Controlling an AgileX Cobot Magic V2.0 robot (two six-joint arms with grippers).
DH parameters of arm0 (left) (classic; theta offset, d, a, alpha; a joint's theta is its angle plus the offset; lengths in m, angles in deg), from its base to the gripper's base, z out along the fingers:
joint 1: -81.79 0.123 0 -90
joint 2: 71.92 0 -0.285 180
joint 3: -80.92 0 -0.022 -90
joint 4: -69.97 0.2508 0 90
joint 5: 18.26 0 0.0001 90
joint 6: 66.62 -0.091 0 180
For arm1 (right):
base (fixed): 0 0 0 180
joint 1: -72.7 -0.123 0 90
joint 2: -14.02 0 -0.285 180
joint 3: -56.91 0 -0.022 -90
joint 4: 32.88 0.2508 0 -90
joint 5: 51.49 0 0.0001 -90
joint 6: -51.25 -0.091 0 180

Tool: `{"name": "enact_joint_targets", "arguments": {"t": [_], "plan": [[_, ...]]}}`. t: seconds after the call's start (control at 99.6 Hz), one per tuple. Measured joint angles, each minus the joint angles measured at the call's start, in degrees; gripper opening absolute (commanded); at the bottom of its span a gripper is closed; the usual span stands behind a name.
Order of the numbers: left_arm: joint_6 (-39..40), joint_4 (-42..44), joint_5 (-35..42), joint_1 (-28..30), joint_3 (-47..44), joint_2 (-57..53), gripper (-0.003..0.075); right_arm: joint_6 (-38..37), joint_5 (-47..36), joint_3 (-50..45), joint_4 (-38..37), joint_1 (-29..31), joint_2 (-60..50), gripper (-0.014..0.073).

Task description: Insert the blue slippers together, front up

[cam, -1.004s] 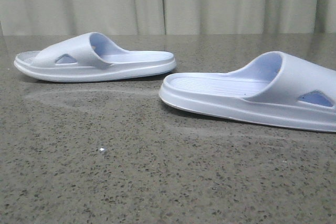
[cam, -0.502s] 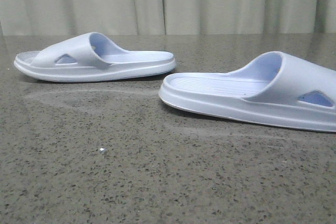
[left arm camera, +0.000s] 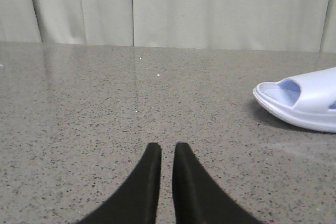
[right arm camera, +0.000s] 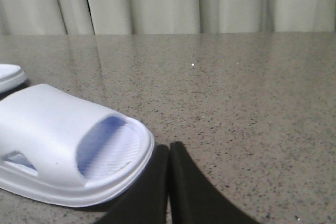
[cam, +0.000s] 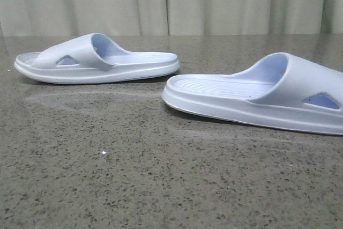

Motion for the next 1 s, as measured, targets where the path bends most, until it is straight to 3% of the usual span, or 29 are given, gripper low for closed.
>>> {"name": "enact_joint_targets", "arguments": {"t": [0.221,0.392,0.482,0.592,0.703,0.854,1.004], "plan": [[0.0,-17.7,0.1,0.0,0.0,0.0,0.0015,0.0,-1.3,0.0,11.4,0.0,0.0,-0.0078],[0.0,-35.9,0.9,0.0,0.0,0.0,0.0015,0.0,-2.5,0.0,26.3,0.0,0.0,-0.0078],[0.1,-41.8,0.6,0.0,0.1,0.0,0.0015,-0.1,-2.2,0.2,30.7,0.0,0.0,-0.0078],[0.1,-42.1,-3.0,0.0,1.5,0.0,0.0015,-0.1,1.2,2.7,31.7,0.0,1.3,-0.0078],[0.0,-36.3,-8.0,0.0,7.2,2.1,0.0015,-0.1,5.9,8.0,30.0,0.0,9.0,-0.0078],[-3.0,-26.2,-18.3,0.0,17.9,12.2,0.0015,-0.1,14.1,17.1,24.5,0.0,23.4,-0.0078],[-7.7,-23.3,-26.8,0.0,24.4,21.3,0.0018,0.0,19.5,23.3,21.8,0.0,34.3,-0.0069]]}}
